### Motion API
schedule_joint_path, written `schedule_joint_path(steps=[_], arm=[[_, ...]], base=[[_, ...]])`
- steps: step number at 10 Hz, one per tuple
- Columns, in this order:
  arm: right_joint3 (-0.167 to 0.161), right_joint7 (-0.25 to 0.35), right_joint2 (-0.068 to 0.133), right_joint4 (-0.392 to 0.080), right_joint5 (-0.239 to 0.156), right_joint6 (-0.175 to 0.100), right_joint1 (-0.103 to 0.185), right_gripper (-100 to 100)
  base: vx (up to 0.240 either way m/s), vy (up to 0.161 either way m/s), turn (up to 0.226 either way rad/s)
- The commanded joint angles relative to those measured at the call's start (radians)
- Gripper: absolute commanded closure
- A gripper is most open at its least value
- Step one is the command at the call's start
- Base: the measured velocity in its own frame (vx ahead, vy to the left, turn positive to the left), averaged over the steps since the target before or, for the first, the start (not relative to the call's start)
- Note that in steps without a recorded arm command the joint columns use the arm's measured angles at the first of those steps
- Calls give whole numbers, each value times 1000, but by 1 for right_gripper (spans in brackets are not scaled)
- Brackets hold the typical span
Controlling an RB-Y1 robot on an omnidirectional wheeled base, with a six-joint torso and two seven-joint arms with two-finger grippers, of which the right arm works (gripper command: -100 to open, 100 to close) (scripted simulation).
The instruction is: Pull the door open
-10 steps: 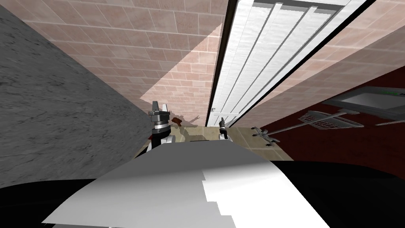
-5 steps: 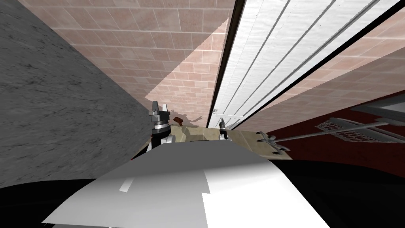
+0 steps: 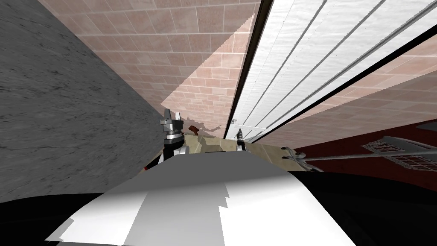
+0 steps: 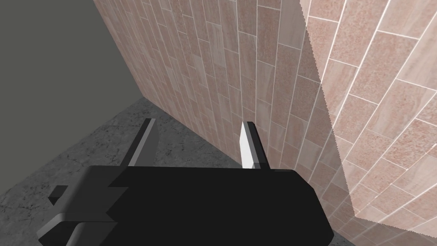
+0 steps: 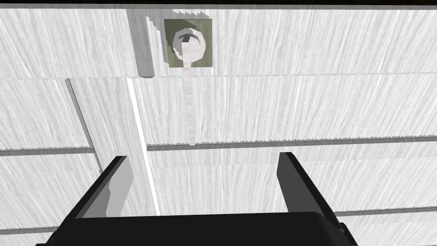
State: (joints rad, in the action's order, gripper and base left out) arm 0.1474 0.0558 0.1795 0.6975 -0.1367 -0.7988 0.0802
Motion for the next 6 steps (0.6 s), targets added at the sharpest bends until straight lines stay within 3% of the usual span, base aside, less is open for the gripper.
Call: schedule_joint_path(steps=[1, 4, 5, 6], arm=[[3, 5, 5, -40, -6, -9, 17, -100], [8, 11, 10, -100, -14, -23, 40, -100], [7, 10, 9, -88, -12, -20, 35, -100], [13, 20, 21, -96, -17, -29, 28, -100]], base=[[51, -44, 107], [47, -34, 97], [21, -18, 19], [115, -12, 99]])
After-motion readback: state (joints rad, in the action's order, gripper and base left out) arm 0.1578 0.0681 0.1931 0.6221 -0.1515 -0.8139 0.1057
